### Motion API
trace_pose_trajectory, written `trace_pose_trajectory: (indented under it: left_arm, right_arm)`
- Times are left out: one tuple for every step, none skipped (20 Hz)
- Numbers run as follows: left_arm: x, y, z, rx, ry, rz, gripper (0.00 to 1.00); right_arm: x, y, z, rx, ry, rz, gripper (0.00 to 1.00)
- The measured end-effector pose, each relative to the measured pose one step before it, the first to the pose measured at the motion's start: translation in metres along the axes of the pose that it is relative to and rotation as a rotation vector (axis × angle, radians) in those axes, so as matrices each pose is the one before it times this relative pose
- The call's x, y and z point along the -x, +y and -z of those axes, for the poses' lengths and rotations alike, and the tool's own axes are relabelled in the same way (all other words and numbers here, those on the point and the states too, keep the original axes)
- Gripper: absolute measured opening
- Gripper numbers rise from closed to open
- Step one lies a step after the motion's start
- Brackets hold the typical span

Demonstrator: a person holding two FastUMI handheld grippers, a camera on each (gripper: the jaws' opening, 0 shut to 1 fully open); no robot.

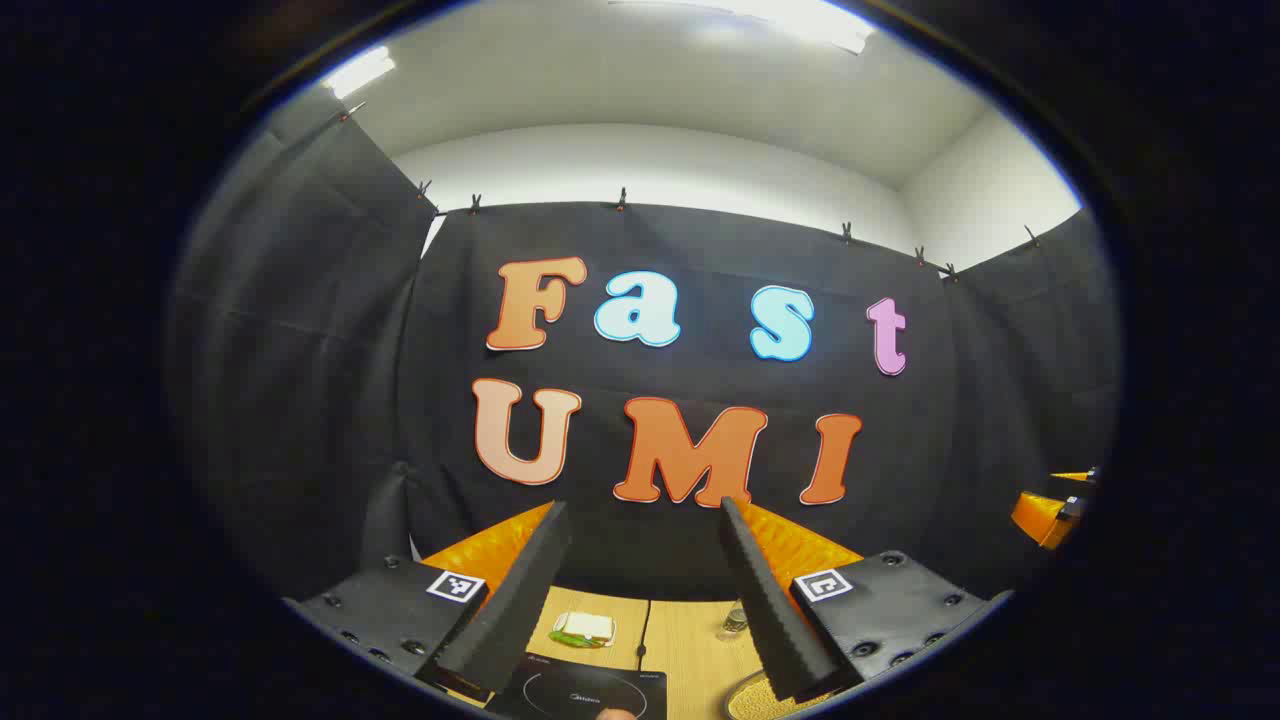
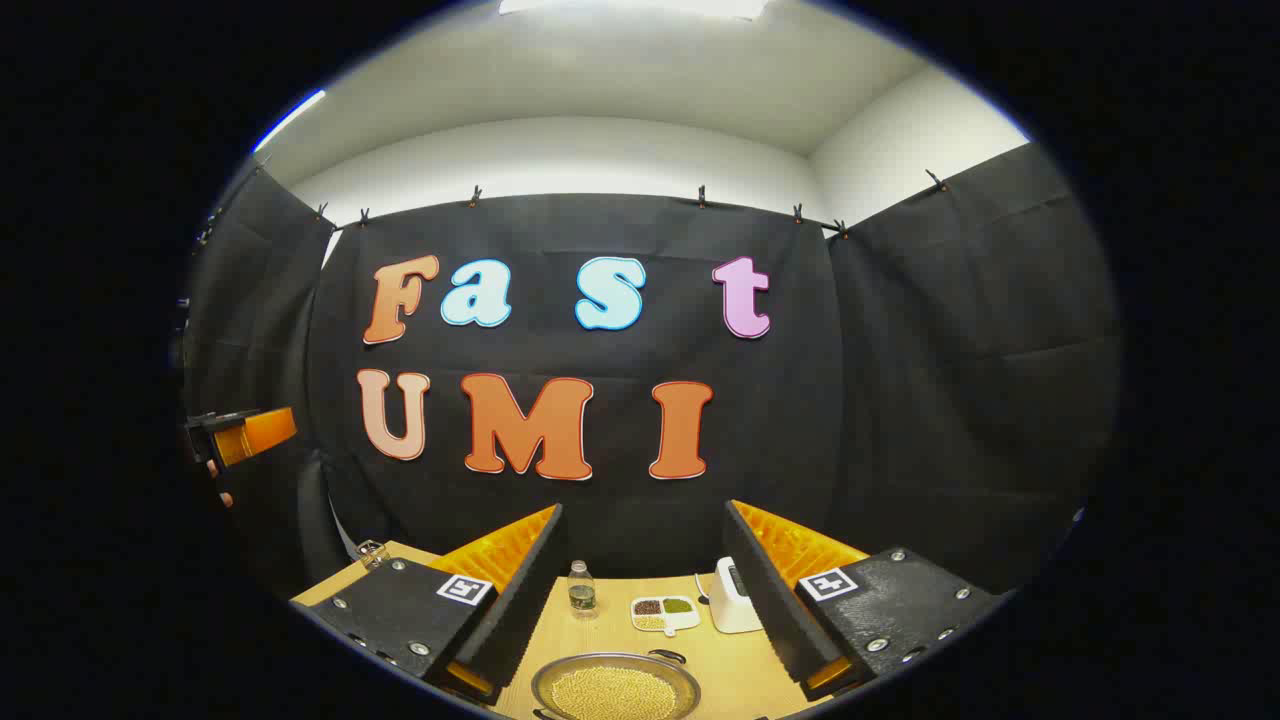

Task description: First push the handle of the pot to place it horizontally, then grasp the pot with both hands and set it on the induction cooktop.

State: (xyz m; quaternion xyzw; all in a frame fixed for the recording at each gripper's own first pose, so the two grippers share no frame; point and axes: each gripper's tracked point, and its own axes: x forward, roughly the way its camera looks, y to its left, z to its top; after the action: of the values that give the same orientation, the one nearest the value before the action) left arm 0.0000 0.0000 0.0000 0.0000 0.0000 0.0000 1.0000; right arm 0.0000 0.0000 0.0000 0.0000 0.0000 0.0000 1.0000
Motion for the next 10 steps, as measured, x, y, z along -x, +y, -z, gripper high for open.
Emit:
trace_pose_trajectory:
  left_arm:
    - [0.00135,-0.00048,0.00017,0.0009,-0.0027,0.00704,0.98]
    - [-0.00007,-0.00182,0.00123,0.00477,0.00375,0.00782,0.97]
    - [0.00179,-0.00585,0.00217,0.00623,0.00738,0.00877,0.96]
    - [0.00188,-0.00331,0.00284,0.00647,0.0116,0.00686,0.97]
    - [0.0004,-0.00108,0.00355,0.00503,0.00924,0.00465,0.96]
    - [0.00044,0.00097,-0.00045,0.00235,0.00174,0.00151,0.97]
    - [-0.00033,0.0018,-0.00068,-0.00079,0.00001,-0.00486,0.97]
    - [-0.00034,0.00292,-0.00107,-0.00109,-0.00014,-0.00807,0.98]
    - [0.00029,0.00134,-0.00012,0.00139,-0.00197,-0.00645,0.97]
    - [0.00047,0.00046,-0.00047,0.00354,-0.00193,-0.00376,0.96]
  right_arm:
    - [0.00047,-0.00167,0.0014,-0.00431,0.0054,0.0048,0.96]
    - [0.00155,-0.00131,0.00285,-0.00621,0.0048,0.00201,0.96]
    - [0.00143,-0.00105,0.00069,-0.00567,0.00371,0.00175,0.96]
    - [0.00051,-0.00197,0.00129,-0.00397,0.00358,0.00331,0.96]
    - [0.00051,-0.00209,0.00139,-0.00099,0.00249,0.00476,0.96]
    - [0.00053,-0.0027,0.00047,0.00008,0.00088,0.00569,0.96]
    - [0.00018,-0.00165,0.00057,-0.00052,0.00191,0.00498,0.96]
    - [0.00032,-0.0011,0.00237,-0.0009,0.0032,0.00186,0.96]
    - [0.00088,-0.00116,0.00061,-0.00132,0.00151,0.00347,0.96]
    - [0.00015,-0.00167,-0.00155,-0.00035,-0.00597,0.00499,0.96]
